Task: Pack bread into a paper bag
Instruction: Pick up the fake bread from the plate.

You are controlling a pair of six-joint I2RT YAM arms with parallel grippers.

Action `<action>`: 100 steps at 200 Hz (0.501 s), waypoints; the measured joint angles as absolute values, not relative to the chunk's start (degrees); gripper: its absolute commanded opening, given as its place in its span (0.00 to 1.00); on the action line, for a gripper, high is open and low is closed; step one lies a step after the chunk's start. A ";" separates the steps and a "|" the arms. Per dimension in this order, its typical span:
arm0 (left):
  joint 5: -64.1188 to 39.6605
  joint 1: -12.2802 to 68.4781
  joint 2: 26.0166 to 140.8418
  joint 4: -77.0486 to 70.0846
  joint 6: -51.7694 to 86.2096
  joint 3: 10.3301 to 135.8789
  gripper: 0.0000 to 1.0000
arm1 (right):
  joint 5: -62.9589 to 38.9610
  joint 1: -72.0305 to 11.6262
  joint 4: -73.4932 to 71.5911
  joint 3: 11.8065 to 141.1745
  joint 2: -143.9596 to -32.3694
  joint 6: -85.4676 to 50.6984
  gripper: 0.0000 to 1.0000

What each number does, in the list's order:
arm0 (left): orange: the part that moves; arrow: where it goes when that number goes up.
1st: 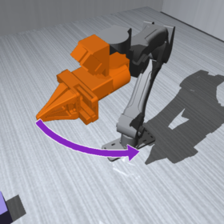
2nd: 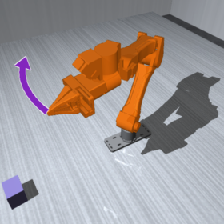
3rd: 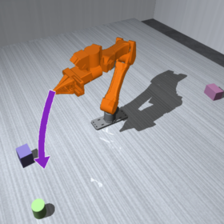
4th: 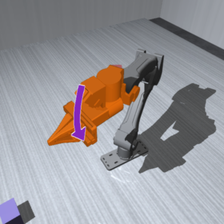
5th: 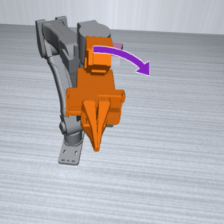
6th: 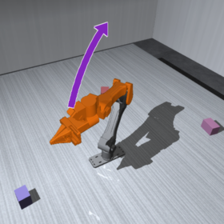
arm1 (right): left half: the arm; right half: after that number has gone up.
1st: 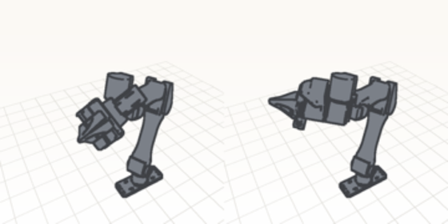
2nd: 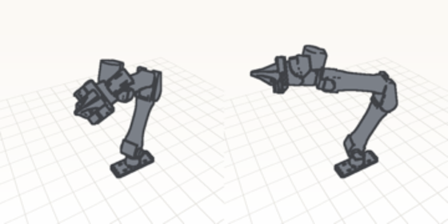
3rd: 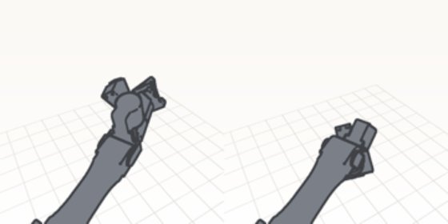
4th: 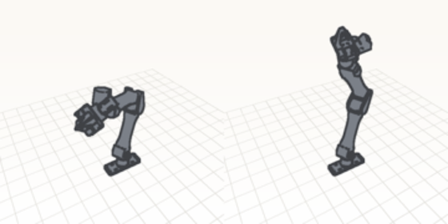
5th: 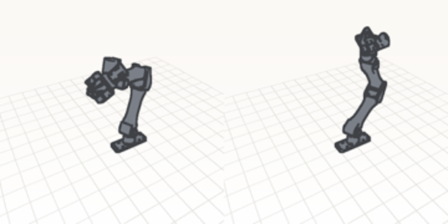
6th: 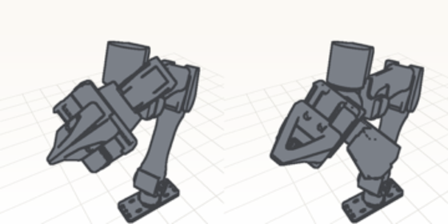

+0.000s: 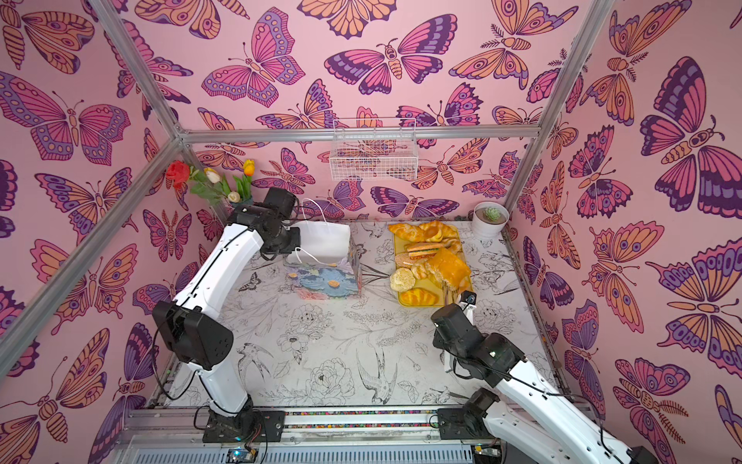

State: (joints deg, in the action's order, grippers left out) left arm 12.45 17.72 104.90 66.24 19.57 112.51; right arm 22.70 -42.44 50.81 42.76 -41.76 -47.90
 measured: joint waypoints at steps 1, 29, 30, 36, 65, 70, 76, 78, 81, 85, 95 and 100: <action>12.45 17.72 104.90 66.24 19.57 112.51 0.06 | 22.61 -42.44 50.85 42.94 -41.60 -47.81 0.29; 12.45 17.72 104.90 66.24 19.59 112.51 0.06 | 20.86 -42.44 51.07 46.22 -40.75 -44.97 0.29; 12.45 17.72 104.90 66.24 19.62 112.51 0.06 | 20.71 -42.44 51.05 46.41 -40.82 -44.80 0.29; 12.45 17.72 104.90 66.24 19.62 112.51 0.06 | 20.32 -42.44 51.07 47.18 -41.12 -44.23 0.29; 12.43 17.72 104.90 66.24 19.62 112.57 0.07 | 18.17 -42.78 50.89 52.38 -45.43 -40.36 0.28; 12.43 17.72 104.90 66.22 19.59 112.57 0.07 | 17.87 -42.92 50.65 53.19 -46.26 -39.77 0.28; 12.43 17.72 104.90 66.24 19.62 112.57 0.07 | 17.47 -43.09 50.39 54.02 -47.13 -39.03 0.28; 12.43 17.72 104.90 66.24 19.62 112.57 0.07 | 17.37 -43.16 50.33 54.24 -47.35 -38.89 0.28; 12.43 17.72 104.90 66.22 19.59 112.57 0.07 | 17.21 -43.27 50.22 54.65 -47.75 -38.54 0.28; 12.43 17.69 104.90 66.22 19.59 112.57 0.07 | 16.91 -43.35 50.04 55.24 -48.34 -38.09 0.28; 12.45 17.72 104.90 66.24 19.59 112.57 0.07 | 16.34 -43.64 49.58 56.45 -49.41 -37.15 0.28; 12.45 17.72 104.90 66.22 19.59 112.57 0.07 | 16.05 -43.70 49.30 56.95 -49.84 -36.80 0.28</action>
